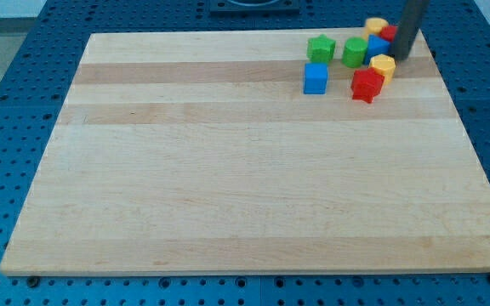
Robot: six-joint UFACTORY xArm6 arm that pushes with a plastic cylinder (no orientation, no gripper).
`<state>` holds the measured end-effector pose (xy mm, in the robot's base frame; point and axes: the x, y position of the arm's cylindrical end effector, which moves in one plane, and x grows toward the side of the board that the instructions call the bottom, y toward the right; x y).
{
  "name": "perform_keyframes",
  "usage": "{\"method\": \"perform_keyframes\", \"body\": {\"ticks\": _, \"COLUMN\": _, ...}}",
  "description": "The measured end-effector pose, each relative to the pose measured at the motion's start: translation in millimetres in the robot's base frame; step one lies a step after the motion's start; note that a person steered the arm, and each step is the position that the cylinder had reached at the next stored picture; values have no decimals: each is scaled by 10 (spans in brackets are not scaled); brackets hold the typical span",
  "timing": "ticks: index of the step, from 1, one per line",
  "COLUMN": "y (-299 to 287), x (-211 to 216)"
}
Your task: Push the blue triangle along with green circle a bit left
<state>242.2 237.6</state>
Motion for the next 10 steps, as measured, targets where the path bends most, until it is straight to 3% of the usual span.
{"method": "perform_keyframes", "body": {"ticks": 1, "y": 20, "x": -260}}
{"method": "perform_keyframes", "body": {"ticks": 3, "y": 429, "x": -119}}
{"method": "perform_keyframes", "body": {"ticks": 4, "y": 693, "x": -472}}
{"method": "perform_keyframes", "body": {"ticks": 8, "y": 536, "x": -503}}
{"method": "perform_keyframes", "body": {"ticks": 9, "y": 963, "x": -395}}
{"method": "perform_keyframes", "body": {"ticks": 10, "y": 1021, "x": 120}}
